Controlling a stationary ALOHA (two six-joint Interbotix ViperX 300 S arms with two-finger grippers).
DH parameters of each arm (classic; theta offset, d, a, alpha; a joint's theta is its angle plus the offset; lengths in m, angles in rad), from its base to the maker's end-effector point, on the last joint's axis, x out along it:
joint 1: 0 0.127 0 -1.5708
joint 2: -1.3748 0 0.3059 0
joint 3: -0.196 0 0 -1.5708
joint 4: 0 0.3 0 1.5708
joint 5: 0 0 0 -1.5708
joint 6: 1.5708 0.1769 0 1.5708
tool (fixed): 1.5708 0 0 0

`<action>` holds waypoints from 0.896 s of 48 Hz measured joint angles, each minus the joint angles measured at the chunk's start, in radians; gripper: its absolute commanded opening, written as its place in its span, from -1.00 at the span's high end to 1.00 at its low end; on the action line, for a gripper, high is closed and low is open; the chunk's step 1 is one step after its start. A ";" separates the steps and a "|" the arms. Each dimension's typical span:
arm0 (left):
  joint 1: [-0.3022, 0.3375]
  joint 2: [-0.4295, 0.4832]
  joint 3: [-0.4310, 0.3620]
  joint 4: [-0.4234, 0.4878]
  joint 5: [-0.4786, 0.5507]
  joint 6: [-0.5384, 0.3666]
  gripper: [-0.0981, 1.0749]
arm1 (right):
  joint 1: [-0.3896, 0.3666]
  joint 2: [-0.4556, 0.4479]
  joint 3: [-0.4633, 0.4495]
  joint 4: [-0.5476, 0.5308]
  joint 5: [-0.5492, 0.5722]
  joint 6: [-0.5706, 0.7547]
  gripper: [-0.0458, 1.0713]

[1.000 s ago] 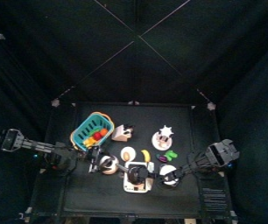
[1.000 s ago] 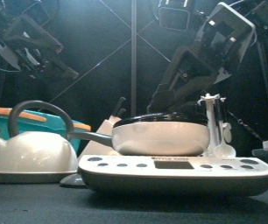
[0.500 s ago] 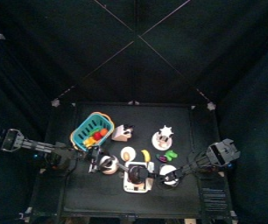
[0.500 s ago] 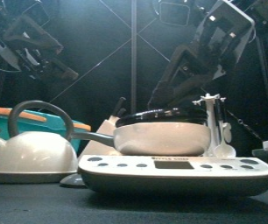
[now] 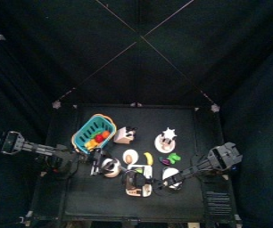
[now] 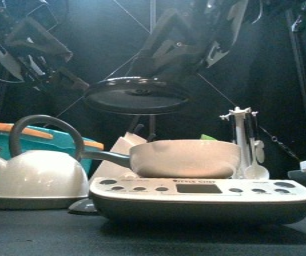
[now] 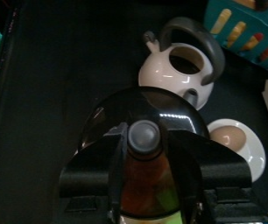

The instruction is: Grab pot lid and place onto table left of stove

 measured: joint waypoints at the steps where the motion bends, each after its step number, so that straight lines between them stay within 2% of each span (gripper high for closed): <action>1: 0.000 0.000 0.000 0.000 0.000 0.000 -0.92 | 0.000 0.012 -0.012 -0.005 -0.009 0.000 -0.12; 15: 0.002 -0.005 0.006 -0.009 0.000 0.000 -0.92 | -0.002 0.147 -0.160 -0.018 -0.092 0.002 -0.12; 33: 0.000 -0.006 0.012 -0.009 0.000 -0.002 -0.92 | -0.060 0.270 -0.272 0.003 -0.193 0.002 -0.17; 43: 0.000 -0.006 0.014 -0.009 0.002 0.000 -0.92 | -0.087 0.291 -0.282 0.052 -0.252 0.002 -0.42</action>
